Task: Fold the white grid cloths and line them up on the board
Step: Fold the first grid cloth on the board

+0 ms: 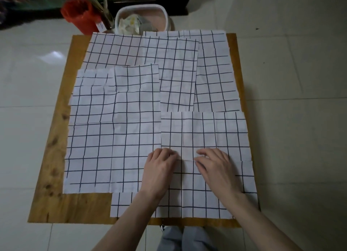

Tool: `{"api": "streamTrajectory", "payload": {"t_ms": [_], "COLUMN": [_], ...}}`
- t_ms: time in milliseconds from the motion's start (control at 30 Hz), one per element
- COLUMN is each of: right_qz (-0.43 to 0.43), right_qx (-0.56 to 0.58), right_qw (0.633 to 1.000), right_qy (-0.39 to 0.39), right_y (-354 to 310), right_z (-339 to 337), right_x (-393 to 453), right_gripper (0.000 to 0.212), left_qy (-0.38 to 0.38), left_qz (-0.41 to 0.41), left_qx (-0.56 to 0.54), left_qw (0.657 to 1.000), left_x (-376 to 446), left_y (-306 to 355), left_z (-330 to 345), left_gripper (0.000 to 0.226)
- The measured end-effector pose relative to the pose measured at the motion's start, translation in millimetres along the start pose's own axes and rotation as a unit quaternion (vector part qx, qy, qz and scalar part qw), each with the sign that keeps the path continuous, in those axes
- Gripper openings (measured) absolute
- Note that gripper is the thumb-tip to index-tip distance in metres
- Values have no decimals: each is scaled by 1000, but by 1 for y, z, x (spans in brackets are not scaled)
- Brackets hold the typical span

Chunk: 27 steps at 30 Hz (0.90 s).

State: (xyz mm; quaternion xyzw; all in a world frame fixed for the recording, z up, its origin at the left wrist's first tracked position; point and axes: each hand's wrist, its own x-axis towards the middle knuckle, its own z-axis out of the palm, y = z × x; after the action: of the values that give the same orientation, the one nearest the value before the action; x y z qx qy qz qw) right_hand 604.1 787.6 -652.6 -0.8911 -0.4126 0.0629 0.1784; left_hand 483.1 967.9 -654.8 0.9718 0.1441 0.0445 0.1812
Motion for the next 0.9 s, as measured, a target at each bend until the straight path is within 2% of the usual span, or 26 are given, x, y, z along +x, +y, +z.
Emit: {"api": "streamTrajectory", "payload": {"t_ms": [67, 267, 600, 900], "right_qz": [-5, -48, -61, -46], "right_qx": [9, -5, 22, 30], "right_qw": [1000, 999, 998, 998], "right_qy": [3, -1, -11, 22], "right_y": [0, 4, -5, -9], "right_z": [-1, -20, -100, -172], "right_x": [3, 0, -5, -1], "right_gripper": [10, 11, 16, 19], "left_qy": [11, 2, -12, -6], "left_qz": [1, 13, -16, -44], "left_qx": [-1, -17, -25, -151], "left_qw": [1000, 1000, 999, 988], "left_x": [2, 2, 8, 25], "left_y": [1, 8, 40, 81], "left_z": [3, -6, -64, -132], "left_gripper": [14, 17, 11, 12]}}
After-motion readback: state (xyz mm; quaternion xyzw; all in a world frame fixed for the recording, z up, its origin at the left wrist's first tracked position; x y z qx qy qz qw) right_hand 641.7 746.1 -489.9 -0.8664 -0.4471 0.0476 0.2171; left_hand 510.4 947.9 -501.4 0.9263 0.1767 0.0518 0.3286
